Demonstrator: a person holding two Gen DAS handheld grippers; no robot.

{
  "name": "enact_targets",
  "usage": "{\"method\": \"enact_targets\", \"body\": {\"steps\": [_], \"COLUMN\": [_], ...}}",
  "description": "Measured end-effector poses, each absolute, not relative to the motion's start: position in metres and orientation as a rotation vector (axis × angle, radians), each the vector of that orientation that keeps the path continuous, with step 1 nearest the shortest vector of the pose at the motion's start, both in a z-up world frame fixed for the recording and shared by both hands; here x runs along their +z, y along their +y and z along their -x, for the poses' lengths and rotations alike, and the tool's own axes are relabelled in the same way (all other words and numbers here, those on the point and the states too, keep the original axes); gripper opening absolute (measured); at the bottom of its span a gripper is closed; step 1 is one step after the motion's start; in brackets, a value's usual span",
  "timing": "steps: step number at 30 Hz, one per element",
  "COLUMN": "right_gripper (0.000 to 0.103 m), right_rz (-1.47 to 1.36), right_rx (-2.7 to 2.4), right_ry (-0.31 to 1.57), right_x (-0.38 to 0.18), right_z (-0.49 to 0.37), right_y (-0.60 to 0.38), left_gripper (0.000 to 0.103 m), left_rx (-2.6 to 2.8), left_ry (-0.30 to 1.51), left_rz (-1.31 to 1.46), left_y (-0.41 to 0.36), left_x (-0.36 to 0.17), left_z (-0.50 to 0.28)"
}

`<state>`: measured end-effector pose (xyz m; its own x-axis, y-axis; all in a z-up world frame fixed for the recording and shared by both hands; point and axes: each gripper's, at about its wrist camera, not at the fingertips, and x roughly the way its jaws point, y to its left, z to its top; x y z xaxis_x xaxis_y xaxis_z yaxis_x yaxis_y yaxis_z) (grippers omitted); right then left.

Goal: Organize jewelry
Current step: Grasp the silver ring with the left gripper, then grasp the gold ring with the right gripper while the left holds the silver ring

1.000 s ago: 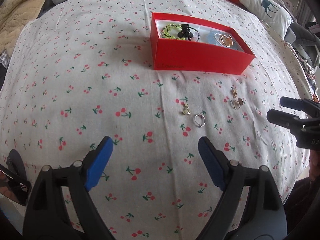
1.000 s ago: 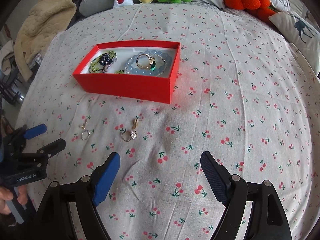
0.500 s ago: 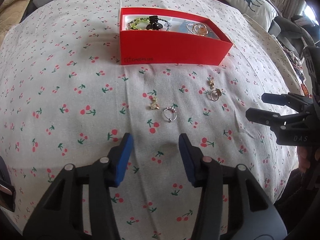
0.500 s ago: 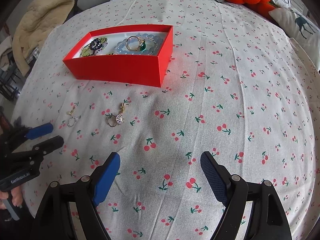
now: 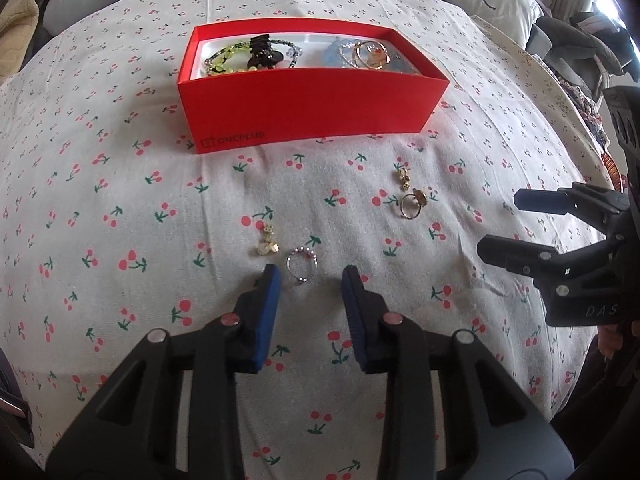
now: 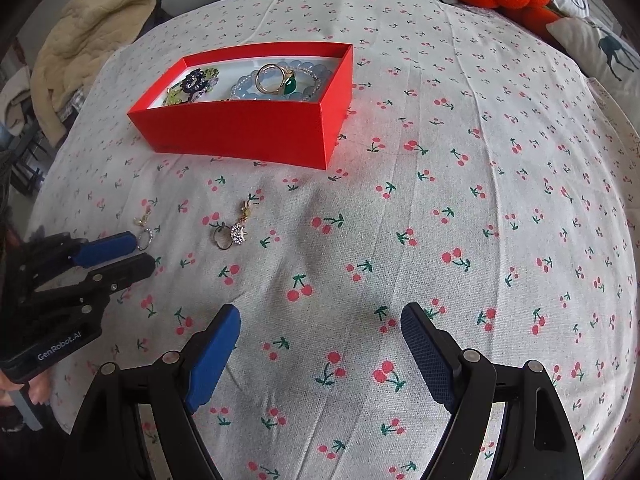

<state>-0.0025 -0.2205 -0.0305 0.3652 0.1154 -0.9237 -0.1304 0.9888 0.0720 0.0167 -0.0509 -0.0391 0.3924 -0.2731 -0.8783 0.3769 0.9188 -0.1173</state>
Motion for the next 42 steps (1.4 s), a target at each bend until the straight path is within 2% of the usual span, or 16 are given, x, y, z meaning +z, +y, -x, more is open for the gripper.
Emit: {"method": "enact_targets", "body": {"steps": [4, 7, 9, 30, 32, 42], "right_gripper": [0.084, 0.084, 0.084, 0.083, 0.082, 0.055], "right_rz": [0.013, 0.012, 0.011, 0.048, 0.063, 0.089], "right_rx": [0.157, 0.155, 0.153, 0.178, 0.180, 0.181], "right_ry": [1.188, 1.188, 1.188, 1.198, 1.197, 1.183], "right_x": [-0.032, -0.032, -0.032, -0.042, -0.042, -0.045], "right_z": [0.002, 0.001, 0.000, -0.019, -0.021, -0.036], "right_y": [-0.221, -0.222, -0.223, -0.183, -0.175, -0.152], "left_gripper": [0.030, 0.024, 0.016, 0.016, 0.016, 0.016], "left_rx": [-0.415, -0.408, -0.400, -0.356, -0.345, -0.320], "left_ry": [1.086, 1.082, 1.077, 1.075, 1.084, 1.093], "left_rz": [-0.118, -0.132, -0.150, -0.120, -0.106, -0.068], "left_y": [-0.054, -0.055, -0.056, -0.007, 0.000, 0.022], "left_x": [-0.040, -0.041, -0.041, -0.030, -0.031, -0.030], "left_z": [-0.021, -0.021, -0.021, -0.008, -0.008, -0.007]}}
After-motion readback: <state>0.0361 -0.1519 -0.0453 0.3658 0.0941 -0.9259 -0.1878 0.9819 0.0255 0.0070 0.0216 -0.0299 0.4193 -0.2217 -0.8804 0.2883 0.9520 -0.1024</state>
